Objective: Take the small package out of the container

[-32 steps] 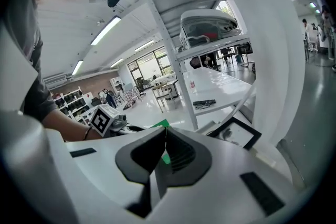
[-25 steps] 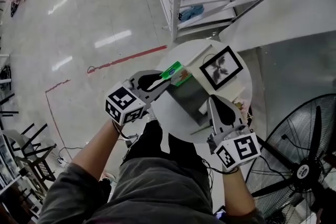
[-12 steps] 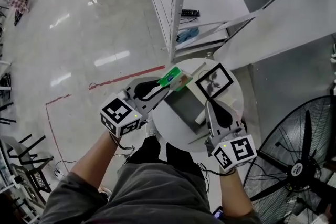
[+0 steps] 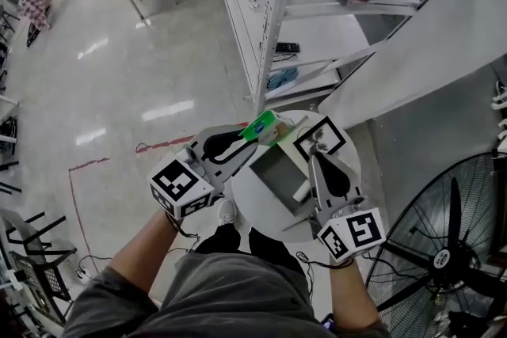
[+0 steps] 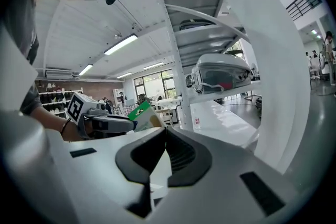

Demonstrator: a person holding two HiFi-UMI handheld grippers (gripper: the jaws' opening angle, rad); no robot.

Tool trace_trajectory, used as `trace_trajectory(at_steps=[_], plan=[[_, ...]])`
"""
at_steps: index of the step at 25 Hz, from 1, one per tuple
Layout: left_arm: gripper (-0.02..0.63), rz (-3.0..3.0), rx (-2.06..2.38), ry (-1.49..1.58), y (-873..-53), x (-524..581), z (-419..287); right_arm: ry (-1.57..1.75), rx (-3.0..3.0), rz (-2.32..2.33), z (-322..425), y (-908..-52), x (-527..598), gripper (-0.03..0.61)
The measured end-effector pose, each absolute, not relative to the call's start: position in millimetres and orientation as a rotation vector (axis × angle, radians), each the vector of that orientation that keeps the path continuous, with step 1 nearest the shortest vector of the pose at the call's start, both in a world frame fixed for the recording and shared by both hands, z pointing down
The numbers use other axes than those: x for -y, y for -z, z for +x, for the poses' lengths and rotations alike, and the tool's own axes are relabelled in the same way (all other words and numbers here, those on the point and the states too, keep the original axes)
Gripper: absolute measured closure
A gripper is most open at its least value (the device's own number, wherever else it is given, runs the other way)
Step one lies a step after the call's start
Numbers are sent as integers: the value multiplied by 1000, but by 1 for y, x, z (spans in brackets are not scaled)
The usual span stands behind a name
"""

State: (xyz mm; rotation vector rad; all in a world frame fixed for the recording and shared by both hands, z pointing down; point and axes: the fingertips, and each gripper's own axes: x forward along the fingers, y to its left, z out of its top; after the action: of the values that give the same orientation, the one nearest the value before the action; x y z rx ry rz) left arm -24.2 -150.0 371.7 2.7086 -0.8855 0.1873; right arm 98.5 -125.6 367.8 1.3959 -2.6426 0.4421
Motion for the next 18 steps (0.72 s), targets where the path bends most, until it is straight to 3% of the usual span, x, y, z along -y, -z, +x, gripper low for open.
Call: trace_trajectory(at_steps=[18], plan=[[517,2847,932,-42,-269,126,-45,-258,2716,1451,88,-295,114,557]])
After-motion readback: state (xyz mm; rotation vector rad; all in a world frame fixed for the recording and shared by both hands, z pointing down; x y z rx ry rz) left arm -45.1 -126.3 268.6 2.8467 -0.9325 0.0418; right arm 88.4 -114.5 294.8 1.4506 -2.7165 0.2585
